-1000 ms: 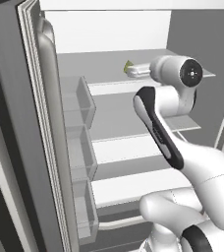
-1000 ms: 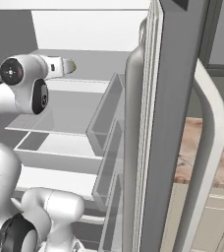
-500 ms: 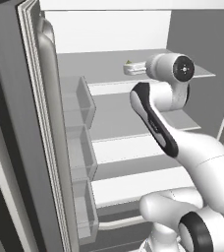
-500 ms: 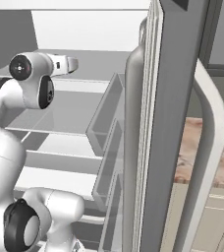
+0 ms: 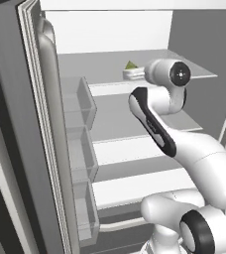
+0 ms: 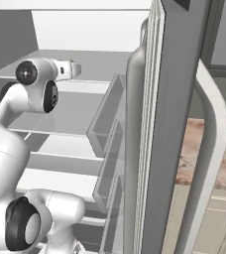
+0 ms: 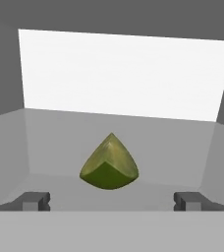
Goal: There is a bowl on the dining counter. Grab a lemon wedge from the fridge and place it in the bowl. Then get the liquor bottle and glass cup from the cabinet and place them next to the bowl.
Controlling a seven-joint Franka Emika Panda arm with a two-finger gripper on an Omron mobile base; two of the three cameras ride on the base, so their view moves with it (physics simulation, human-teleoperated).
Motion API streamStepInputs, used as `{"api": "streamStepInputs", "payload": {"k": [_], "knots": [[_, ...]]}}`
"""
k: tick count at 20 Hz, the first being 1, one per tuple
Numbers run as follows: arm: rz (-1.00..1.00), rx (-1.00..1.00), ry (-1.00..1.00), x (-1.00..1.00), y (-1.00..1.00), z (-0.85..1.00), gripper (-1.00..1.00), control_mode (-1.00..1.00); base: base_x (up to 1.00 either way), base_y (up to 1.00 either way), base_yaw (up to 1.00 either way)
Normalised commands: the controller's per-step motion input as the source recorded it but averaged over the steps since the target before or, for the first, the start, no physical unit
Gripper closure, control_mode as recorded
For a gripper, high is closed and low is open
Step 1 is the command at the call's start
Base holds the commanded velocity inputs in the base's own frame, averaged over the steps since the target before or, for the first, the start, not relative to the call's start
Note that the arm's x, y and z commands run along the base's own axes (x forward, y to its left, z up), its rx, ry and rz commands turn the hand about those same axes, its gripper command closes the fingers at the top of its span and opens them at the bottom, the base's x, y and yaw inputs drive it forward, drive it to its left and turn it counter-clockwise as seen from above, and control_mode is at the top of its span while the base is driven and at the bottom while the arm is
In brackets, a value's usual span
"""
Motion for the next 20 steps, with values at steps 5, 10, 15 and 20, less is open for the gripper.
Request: {"api": "streamStepInputs", "payload": {"k": [5,10,15,20], "knots": [[0.00,0.00,0.00,0.29,0.00,-0.12,-1.00,-1.00,0.00,0.00,0.00],[0.00,0.00,0.00,0.32,0.00,-0.02,-1.00,-1.00,0.00,0.00,0.00],[0.00,0.00,0.00,0.16,0.08,-0.09,-1.00,-1.00,0.00,0.00,0.00],[0.00,0.00,0.00,0.10,0.15,-0.13,-1.00,-1.00,0.00,0.00,0.00]]}}
